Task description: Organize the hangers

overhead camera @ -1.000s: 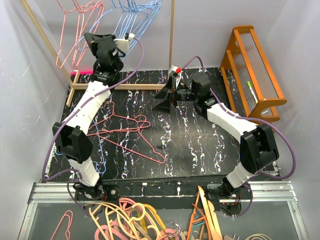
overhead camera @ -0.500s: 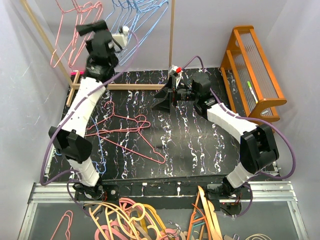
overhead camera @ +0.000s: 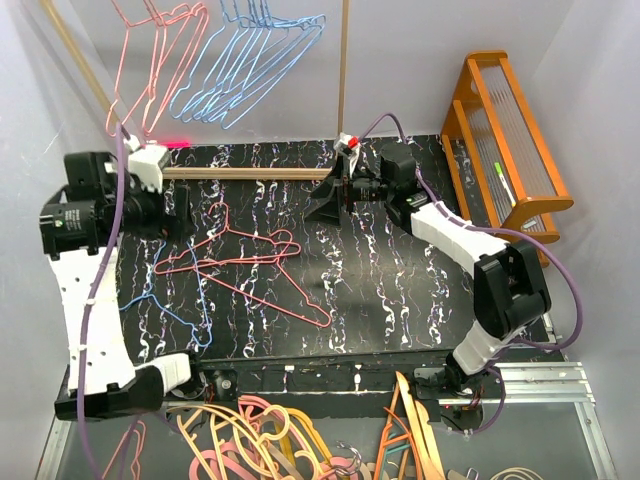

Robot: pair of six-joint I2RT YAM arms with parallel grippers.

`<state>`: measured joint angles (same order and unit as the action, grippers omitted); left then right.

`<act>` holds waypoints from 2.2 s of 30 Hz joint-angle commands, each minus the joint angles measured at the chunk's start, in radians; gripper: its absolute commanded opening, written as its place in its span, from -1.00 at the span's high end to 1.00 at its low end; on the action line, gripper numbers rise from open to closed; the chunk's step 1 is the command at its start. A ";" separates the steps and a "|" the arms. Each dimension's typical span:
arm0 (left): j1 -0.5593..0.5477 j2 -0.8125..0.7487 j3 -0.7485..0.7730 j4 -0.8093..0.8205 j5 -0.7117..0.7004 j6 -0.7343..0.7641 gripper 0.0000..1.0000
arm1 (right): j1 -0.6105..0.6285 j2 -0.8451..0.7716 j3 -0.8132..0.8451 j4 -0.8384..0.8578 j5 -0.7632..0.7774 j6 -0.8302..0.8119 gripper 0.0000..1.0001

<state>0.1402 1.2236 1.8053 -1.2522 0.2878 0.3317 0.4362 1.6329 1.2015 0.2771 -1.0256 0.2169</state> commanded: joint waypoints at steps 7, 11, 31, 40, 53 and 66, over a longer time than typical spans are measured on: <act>0.163 0.024 -0.517 -0.042 0.439 -0.381 -0.94 | 0.040 0.045 0.115 -0.297 0.058 -0.391 -0.97; 0.281 0.079 -0.547 -0.029 0.528 -0.350 -0.94 | 0.085 0.122 0.132 -0.265 0.066 -0.516 -0.97; 0.592 0.269 -0.211 -0.012 0.179 -0.225 -0.94 | 0.319 0.979 1.031 -0.438 0.553 -0.670 -0.90; 0.348 0.326 -0.239 -0.049 -0.006 -0.059 -0.94 | 0.280 0.793 0.694 -0.481 0.587 -0.733 -0.51; 0.250 0.528 -0.268 -0.109 -0.071 -0.023 -0.94 | 0.145 0.490 0.359 -0.598 0.690 -0.757 -0.29; 0.142 0.770 -0.250 0.152 -0.151 -0.141 -0.94 | 0.149 0.268 0.214 -0.645 0.579 -0.626 -0.43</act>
<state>0.3458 1.9469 1.5002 -1.1904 0.1631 0.2485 0.5808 1.9926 1.4078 -0.3859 -0.3874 -0.4759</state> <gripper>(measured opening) 0.970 0.694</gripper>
